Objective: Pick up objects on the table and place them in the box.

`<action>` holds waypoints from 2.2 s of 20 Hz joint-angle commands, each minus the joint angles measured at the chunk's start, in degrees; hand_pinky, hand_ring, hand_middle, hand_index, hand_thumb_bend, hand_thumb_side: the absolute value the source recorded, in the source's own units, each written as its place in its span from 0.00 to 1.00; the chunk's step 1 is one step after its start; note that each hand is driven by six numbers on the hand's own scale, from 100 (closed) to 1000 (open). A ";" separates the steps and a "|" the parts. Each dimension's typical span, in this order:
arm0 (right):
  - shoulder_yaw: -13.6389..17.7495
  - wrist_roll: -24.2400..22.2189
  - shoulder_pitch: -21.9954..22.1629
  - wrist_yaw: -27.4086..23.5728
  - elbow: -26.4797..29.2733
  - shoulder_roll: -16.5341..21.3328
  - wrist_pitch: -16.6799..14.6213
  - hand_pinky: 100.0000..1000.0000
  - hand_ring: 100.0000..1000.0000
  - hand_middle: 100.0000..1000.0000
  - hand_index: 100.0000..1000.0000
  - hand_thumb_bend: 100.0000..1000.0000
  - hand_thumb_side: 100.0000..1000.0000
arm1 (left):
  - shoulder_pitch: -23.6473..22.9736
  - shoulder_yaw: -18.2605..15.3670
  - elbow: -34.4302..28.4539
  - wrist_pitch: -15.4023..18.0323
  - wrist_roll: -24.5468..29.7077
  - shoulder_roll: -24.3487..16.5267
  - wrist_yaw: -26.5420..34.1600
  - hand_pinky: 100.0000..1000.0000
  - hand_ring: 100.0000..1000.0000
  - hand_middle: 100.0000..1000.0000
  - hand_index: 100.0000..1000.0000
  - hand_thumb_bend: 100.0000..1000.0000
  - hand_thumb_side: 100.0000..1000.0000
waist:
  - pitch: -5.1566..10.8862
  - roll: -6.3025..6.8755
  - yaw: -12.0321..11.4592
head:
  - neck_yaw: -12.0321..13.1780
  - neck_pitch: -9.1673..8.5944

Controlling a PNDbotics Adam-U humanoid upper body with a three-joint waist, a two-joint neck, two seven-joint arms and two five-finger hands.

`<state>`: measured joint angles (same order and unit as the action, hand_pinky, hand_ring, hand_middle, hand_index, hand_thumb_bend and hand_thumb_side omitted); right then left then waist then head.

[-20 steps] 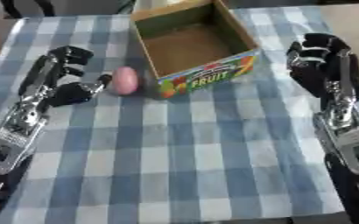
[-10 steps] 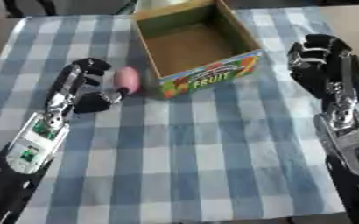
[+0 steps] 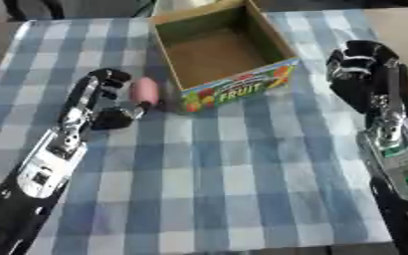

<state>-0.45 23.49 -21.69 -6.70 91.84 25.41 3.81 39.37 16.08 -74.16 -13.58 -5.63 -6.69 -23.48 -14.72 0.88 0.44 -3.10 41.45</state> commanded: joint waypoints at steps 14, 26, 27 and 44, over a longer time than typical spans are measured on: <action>0.00 -0.22 -0.93 -0.24 0.35 0.58 -0.07 0.56 0.60 0.58 0.66 0.07 0.02 | 1.69 -0.10 1.06 -1.55 -2.21 0.88 -8.18 0.68 0.72 0.60 0.67 0.45 0.00 | 0.90 -0.32 0.32 | 0.02 -0.55; 0.02 -0.23 -0.93 -0.30 0.26 0.50 -0.05 0.56 0.60 0.58 0.66 0.07 0.02 | 1.72 -0.14 1.43 -2.52 -4.96 1.13 -8.77 0.61 0.62 0.44 0.52 0.30 0.00 | 1.01 -0.32 0.59 | -0.13 -0.63; 0.04 -0.22 -0.93 -0.30 0.26 0.51 -0.06 0.56 0.60 0.58 0.66 0.07 0.02 | 1.70 -0.28 1.36 -2.74 -5.82 1.12 -8.58 0.60 0.61 0.43 0.50 0.28 0.00 | 1.00 -0.33 0.60 | -0.16 -0.65; 0.14 -0.22 -0.75 -0.35 0.14 0.58 -0.12 0.56 0.60 0.58 0.66 0.07 0.02 | 1.30 -1.21 -5.47 -4.83 -17.40 -1.42 -4.50 0.52 0.50 0.27 0.33 0.13 0.00 | 1.31 -0.11 0.53 | -0.67 -0.40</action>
<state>-0.72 23.42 -21.71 -6.88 91.49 24.99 3.82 39.78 15.38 -77.62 -18.33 -22.71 -6.84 -28.27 -14.64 0.92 0.94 -3.66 41.26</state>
